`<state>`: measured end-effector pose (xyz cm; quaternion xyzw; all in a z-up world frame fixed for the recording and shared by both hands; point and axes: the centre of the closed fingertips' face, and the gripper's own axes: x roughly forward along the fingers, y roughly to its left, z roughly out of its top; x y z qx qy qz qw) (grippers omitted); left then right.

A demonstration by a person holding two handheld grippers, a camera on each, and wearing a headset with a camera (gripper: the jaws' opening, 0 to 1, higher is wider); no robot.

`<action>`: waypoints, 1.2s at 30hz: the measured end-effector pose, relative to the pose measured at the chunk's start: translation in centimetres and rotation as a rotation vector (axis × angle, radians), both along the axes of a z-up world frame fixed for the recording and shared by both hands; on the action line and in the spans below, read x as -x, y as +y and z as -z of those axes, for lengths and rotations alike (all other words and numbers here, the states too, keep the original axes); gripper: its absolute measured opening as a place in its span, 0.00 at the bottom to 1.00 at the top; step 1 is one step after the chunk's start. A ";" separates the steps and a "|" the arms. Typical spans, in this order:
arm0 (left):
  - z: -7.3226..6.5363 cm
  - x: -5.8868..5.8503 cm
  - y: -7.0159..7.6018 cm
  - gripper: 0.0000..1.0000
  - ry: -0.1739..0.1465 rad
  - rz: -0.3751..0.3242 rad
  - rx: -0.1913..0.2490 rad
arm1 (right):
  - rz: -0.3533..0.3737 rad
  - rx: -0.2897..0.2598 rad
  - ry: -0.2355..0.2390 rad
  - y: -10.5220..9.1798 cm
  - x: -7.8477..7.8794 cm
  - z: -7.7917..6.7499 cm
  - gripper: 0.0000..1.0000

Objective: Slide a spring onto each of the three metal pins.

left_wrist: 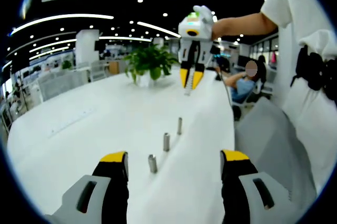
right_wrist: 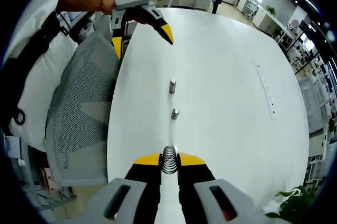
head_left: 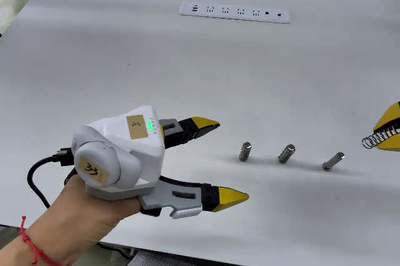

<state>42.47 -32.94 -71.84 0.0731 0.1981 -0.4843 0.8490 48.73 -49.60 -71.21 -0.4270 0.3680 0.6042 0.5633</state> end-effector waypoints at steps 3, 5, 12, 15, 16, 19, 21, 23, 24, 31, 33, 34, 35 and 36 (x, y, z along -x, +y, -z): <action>0.1 0.0 0.0 0.78 0.002 0.003 0.008 | 0.019 0.000 0.008 0.1 -0.4 0.9 0.13; 0.2 0.0 -0.2 0.82 0.003 0.009 0.012 | 0.027 0.003 0.012 0.1 -0.4 1.5 0.13; 1.0 0.0 -0.3 0.91 0.017 0.026 0.007 | 0.055 0.011 0.023 0.1 -0.7 2.8 0.13; 1.1 -0.2 -0.2 0.92 0.025 0.017 0.020 | 0.059 0.017 0.029 0.2 -0.7 3.3 0.13; 1.1 -0.3 -0.2 0.93 0.024 0.015 0.022 | 0.060 0.019 0.030 0.2 -0.7 3.4 0.13; 1.2 -0.4 -0.1 0.95 0.032 0.004 0.033 | 0.062 0.027 0.037 0.2 -0.7 3.9 0.13; 1.3 -0.4 -0.1 0.95 0.035 0.003 0.036 | 0.062 0.032 0.037 0.3 -0.7 4.1 0.13; 1.3 -0.3 -0.1 0.96 0.038 0.001 0.040 | 0.063 0.036 0.041 0.4 -0.6 4.4 0.13; 1.3 -0.3 0.0 0.96 0.038 0.001 0.041 | 0.064 0.040 0.042 0.4 -0.6 4.5 0.13; 1.3 -0.4 0.0 0.97 0.044 -0.008 0.053 | 0.060 0.057 0.049 0.3 -0.7 5.2 0.13; 1.3 -0.4 -0.1 0.97 0.044 -0.008 0.053 | 0.056 0.063 0.052 0.3 -0.6 5.4 0.13; 1.4 -0.3 -0.1 0.97 0.047 -0.007 0.053 | 0.056 0.064 0.053 0.3 -0.6 5.4 0.13; 1.4 -0.3 -0.1 0.97 0.047 -0.006 0.054 | 0.057 0.064 0.055 0.4 -0.6 5.4 0.13; 1.3 -0.3 -0.2 0.98 0.046 -0.005 0.056 | 0.057 0.065 0.056 0.4 -0.6 5.5 0.13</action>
